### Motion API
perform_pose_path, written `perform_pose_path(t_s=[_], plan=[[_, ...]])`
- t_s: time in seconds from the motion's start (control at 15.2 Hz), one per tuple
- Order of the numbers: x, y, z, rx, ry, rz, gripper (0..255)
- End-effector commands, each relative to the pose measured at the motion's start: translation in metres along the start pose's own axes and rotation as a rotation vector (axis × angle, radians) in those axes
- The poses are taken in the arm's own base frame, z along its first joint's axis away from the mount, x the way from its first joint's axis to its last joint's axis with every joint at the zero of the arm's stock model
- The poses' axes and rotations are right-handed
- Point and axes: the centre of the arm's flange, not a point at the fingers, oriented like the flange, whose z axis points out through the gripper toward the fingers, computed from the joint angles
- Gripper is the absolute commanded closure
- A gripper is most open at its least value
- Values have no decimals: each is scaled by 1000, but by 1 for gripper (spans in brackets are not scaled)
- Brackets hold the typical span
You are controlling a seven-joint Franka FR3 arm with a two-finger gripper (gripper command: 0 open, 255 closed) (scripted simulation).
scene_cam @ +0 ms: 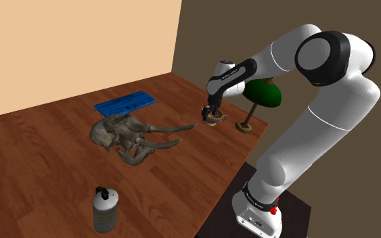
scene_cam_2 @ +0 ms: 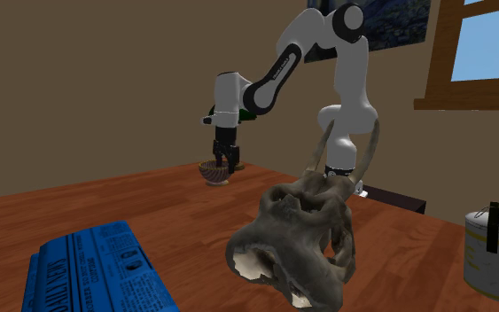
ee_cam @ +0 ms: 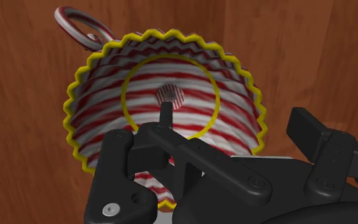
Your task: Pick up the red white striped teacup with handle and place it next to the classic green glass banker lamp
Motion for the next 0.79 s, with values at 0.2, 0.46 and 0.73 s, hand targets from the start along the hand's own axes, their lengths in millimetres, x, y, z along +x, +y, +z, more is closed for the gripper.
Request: perform_pose_path(t_s=[0.2,0.46,0.73], plan=[[0,0,-40,0,0,0,0],[0,0,-50,0,0,0,0],[0,0,-50,0,0,0,0]])
